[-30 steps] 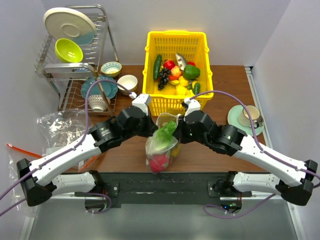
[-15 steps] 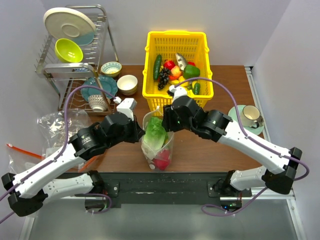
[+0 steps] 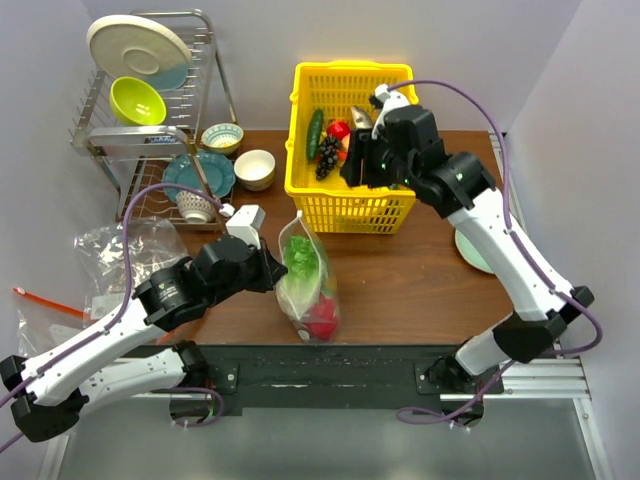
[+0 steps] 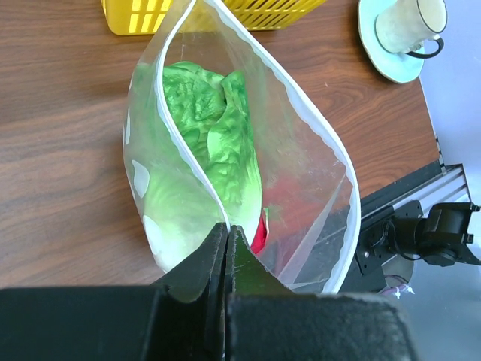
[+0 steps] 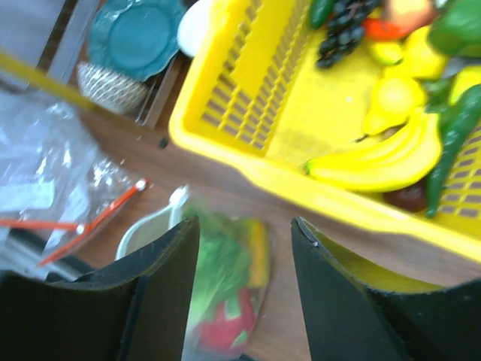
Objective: Place the food in the zip-top bag and seal the zipper
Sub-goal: Pick up the fake fruit from the bin, then place the fake fruit in the bin, then pick up the fake fruit from the bin.
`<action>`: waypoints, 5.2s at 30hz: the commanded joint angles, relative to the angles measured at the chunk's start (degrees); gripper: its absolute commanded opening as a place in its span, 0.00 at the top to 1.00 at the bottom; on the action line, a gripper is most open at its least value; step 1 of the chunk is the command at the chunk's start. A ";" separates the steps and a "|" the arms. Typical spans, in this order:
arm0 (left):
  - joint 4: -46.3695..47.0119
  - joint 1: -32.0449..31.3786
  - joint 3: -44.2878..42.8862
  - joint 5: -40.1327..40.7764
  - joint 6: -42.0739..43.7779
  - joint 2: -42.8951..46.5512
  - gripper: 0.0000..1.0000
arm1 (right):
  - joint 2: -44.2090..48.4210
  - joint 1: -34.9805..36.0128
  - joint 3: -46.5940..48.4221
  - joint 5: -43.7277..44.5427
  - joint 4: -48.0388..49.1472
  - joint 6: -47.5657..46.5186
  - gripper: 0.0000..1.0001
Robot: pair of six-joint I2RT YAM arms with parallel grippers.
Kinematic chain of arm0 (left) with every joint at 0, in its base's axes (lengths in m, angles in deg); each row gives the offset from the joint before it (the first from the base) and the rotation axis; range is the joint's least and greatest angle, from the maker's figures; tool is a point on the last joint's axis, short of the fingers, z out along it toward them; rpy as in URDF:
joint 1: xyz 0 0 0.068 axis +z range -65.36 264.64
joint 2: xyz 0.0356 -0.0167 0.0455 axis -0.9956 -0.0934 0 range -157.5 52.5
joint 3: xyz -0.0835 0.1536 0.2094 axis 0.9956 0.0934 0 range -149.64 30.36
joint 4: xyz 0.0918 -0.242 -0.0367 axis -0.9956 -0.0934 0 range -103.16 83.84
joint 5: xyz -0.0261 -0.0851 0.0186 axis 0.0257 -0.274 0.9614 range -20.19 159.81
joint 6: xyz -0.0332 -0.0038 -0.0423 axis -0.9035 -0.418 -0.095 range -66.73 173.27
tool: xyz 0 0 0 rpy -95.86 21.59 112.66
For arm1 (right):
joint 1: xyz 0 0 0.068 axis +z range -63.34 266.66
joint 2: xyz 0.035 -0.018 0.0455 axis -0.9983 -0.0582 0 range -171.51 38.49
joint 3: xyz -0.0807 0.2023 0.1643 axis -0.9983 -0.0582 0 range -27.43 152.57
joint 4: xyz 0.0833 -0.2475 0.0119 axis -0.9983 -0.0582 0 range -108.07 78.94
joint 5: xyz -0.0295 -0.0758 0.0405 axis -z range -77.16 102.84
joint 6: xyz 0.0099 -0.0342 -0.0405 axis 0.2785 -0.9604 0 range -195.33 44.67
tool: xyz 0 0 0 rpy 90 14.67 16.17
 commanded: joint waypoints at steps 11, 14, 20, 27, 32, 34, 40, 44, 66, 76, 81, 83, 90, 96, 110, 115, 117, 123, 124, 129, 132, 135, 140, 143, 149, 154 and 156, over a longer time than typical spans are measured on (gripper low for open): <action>2.10 0.14 -3.48 -0.14 0.04 1.08 1.00 | -23.98 -11.78 15.54 5.32 -5.59 -4.61 0.38; 1.22 0.14 -4.71 -0.14 0.39 0.99 1.00 | -27.67 -12.48 15.54 8.24 -5.51 -6.19 0.37; 0.16 0.14 -5.50 -0.05 0.74 0.99 1.00 | -33.13 -14.15 15.63 15.36 -6.03 -8.83 0.35; 0.78 0.14 -4.62 -0.48 0.74 0.37 1.00 | -38.23 -15.03 14.05 17.47 -3.84 -10.32 0.35; 1.39 0.14 -4.62 -1.01 0.74 -0.42 1.00 | -42.45 -15.29 13.61 20.72 -2.25 -11.20 0.38; 1.31 0.14 -4.80 -0.93 0.83 -0.51 1.00 | -43.77 -15.29 13.61 21.25 -1.73 -11.38 0.40; 1.13 0.14 -5.24 -0.84 0.83 -1.12 1.00 | -43.08 -15.21 14.40 17.13 -1.99 -10.77 0.78; 1.66 0.14 -5.41 -2.07 0.57 -2.09 1.00 | -36.76 -15.29 13.08 15.37 0.20 -11.29 0.96; 2.10 0.14 -6.47 -3.92 0.13 -2.26 1.00 | -5.11 -15.21 1.32 -6.13 23.32 -11.12 1.00; 1.39 0.14 -7.88 -3.65 0.92 -2.53 1.00 | 15.89 -15.12 -23.64 -31.38 39.49 -5.94 1.00; 1.31 0.06 -7.88 -3.30 1.18 -2.09 1.00 | 21.35 -15.12 -30.42 -41.48 38.71 -4.61 1.00; 1.39 0.14 -7.88 -3.21 1.18 -2.09 1.00 | 22.93 -15.03 -32.79 -43.34 38.44 -4.44 1.00; 1.31 0.14 -7.79 -2.77 1.10 -2.00 1.00 | 20.04 -15.12 -27.27 -27.21 29.31 -6.38 1.00; -0.01 0.14 -7.96 -2.25 0.39 -1.03 1.00 | 10.12 -15.21 -18.75 -11.38 27.63 -1.63 1.00; -1.86 0.14 -8.58 -0.58 0.48 -1.47 1.00 | -26.00 -15.56 11.57 4.82 22.98 2.51 1.00; -1.68 0.14 -8.58 -0.75 0.39 -1.91 1.00 | -34.09 -15.56 19.74 3.85 22.71 2.42 0.92; -1.59 0.14 -8.58 -1.01 0.48 -1.83 1.00 | -36.82 -15.65 21.60 3.24 21.92 1.28 0.55; -2.38 0.14 -8.75 -0.75 0.65 -1.30 1.00 | -34.38 -15.65 18.91 0.42 17.70 -6.79 0.40; -2.47 0.14 -8.75 -0.66 0.74 -0.95 1.00 | -33.06 -15.56 17.06 1.12 17.78 -7.68 0.40; -2.82 0.14 -8.49 -0.22 1.01 -0.51 1.00 | -27.43 -15.56 8.96 1.74 15.69 -14.53 0.43; -2.82 0.14 -8.49 -0.05 1.27 -0.59 1.00 | -27.69 -15.65 9.12 3.14 11.29 -16.99 0.43; -2.56 0.14 -8.40 -0.31 1.36 -0.51 1.00 | -29.18 -15.65 8.95 5.51 8.47 -17.97 0.42; -2.04 0.14 -8.23 -1.10 0.83 -0.33 1.00 | -34.62 -15.65 11.75 5.26 4.52 -18.06 0.23; -1.86 0.14 -7.96 -1.63 0.65 -0.42 1.00 | -37.08 -15.65 13.52 4.56 3.46 -17.10 0.16; -2.12 0.14 -8.14 -1.72 0.48 0.02 1.00 | -39.99 -15.65 12.03 1.04 5.57 -14.90 0.16; -2.47 0.14 -8.93 -1.72 0.74 -0.85 1.00 | -41.84 -15.65 10.01 1.39 7.50 -13.93 0.16; -2.39 0.14 -8.93 -1.72 0.74 -0.86 1.00 | -42.45 -15.65 9.05 1.13 8.03 -13.67 0.17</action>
